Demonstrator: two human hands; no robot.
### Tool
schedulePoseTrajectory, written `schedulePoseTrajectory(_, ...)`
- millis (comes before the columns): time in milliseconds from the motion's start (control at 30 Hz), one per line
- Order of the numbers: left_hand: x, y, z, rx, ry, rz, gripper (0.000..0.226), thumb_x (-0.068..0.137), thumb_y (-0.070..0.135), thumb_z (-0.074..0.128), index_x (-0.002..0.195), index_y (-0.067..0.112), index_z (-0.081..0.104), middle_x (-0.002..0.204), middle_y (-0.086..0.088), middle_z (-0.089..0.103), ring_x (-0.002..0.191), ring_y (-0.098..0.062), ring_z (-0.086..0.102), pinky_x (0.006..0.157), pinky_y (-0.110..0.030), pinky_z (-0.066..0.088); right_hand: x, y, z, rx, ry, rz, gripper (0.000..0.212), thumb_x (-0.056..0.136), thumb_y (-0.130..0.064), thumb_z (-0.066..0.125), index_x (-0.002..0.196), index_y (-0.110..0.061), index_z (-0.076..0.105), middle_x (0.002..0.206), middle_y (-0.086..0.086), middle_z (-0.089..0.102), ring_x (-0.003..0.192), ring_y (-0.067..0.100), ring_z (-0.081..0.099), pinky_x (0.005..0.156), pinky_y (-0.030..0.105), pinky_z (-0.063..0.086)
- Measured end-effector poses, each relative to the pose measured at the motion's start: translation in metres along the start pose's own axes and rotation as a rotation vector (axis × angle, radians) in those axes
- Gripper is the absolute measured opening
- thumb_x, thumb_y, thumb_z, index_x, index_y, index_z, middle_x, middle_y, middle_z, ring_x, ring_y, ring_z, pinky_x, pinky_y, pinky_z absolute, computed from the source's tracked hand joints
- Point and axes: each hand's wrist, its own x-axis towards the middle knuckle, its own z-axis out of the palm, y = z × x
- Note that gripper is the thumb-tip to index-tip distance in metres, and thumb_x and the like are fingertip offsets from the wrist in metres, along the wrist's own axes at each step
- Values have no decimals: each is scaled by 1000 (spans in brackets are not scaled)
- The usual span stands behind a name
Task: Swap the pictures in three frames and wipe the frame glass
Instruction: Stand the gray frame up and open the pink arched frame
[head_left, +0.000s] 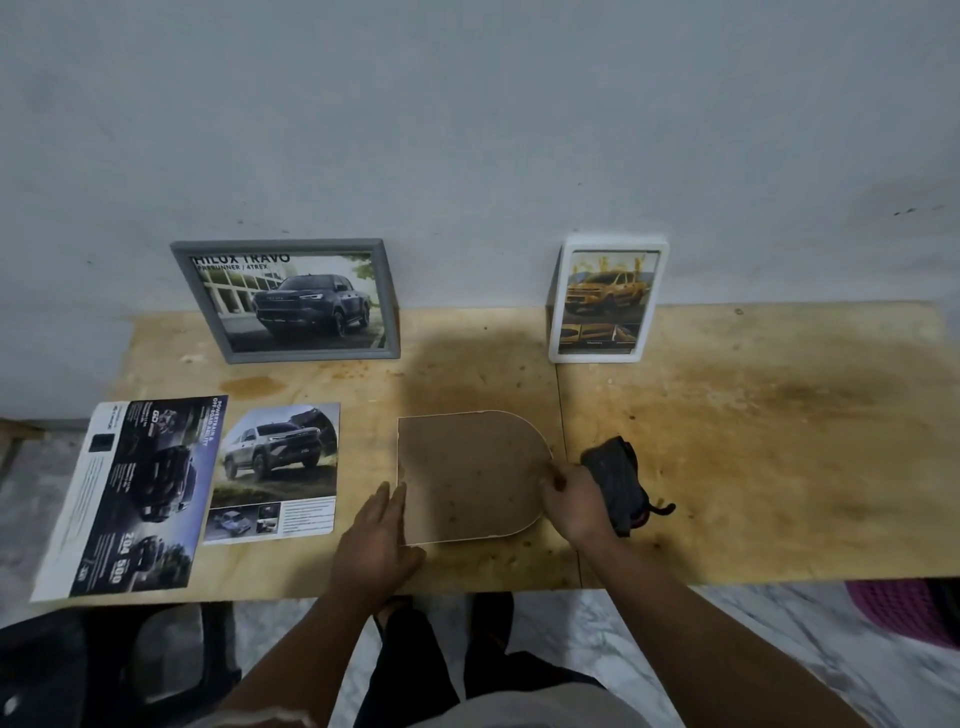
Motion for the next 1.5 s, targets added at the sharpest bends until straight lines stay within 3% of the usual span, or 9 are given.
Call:
schedulePoseTrajectory(133,10,-2,0,11,-19,22,102,87,42,74,165,29,9,172,-2,17,158,-25,18,122,-44,32,-6,-14,0,55,75,5,20,95,-25,55,106,-19,71,82,6,71,67,25,66,55,27,46)
schedulePoseTrajectory(233,13,-3,0,-16,-18,35,99,88,37,75,164,27,12,171,-1,20,156,-26,24,124,-45,30,-1,-19,1,162,110,72,20,94,-19,62,110,-15,72,88,3,74,75,19,69,59,28,50)
schedulePoseTrajectory(433,15,-5,-5,-116,-18,-10,103,82,40,77,163,29,14,167,3,30,146,-28,42,117,-49,40,12,-21,10,203,185,227,16,83,-25,78,95,-16,74,88,0,73,84,19,68,75,37,60)
schedulePoseTrajectory(633,8,-7,-6,-60,-65,-58,107,83,53,75,163,33,7,170,-4,24,146,-35,43,116,-50,42,12,-15,10,172,198,284,19,81,-25,84,83,-10,74,81,1,71,77,17,66,63,26,48)
schedulePoseTrajectory(900,2,-8,-7,-39,-65,-13,103,83,59,72,161,34,10,168,-6,30,143,-32,47,116,-48,42,10,-10,3,205,173,289,18,78,-22,88,79,-11,74,81,3,73,79,20,67,71,31,54)
schedulePoseTrajectory(1100,0,-3,-12,-24,-63,-30,102,80,58,74,160,35,14,166,-6,33,138,-31,54,106,-44,50,9,-7,-3,236,104,259,11,87,-14,80,85,-3,78,84,5,73,81,20,66,71,29,48)
schedulePoseTrajectory(1233,1,-3,-15,-5,-64,-25,100,78,59,72,159,35,18,164,-6,38,137,-28,55,104,-43,52,6,-9,-5,295,22,315,21,94,-16,73,92,5,72,71,12,62,59,21,52,55,32,43)
schedulePoseTrajectory(1400,2,-2,-16,17,-63,-22,101,77,58,73,159,35,18,163,-7,40,132,-28,60,102,-43,53,2,-15,-13,398,-46,381,18,100,-21,64,95,-4,67,73,10,49,64,21,40,53,33,34)
schedulePoseTrajectory(1500,4,-2,-15,29,-69,-25,94,76,59,74,152,35,23,155,-5,50,120,-27,67,96,-42,57,-2,-12,-20,452,-64,375,17,102,-24,61,100,-9,67,75,9,52,69,22,43,51,31,35)
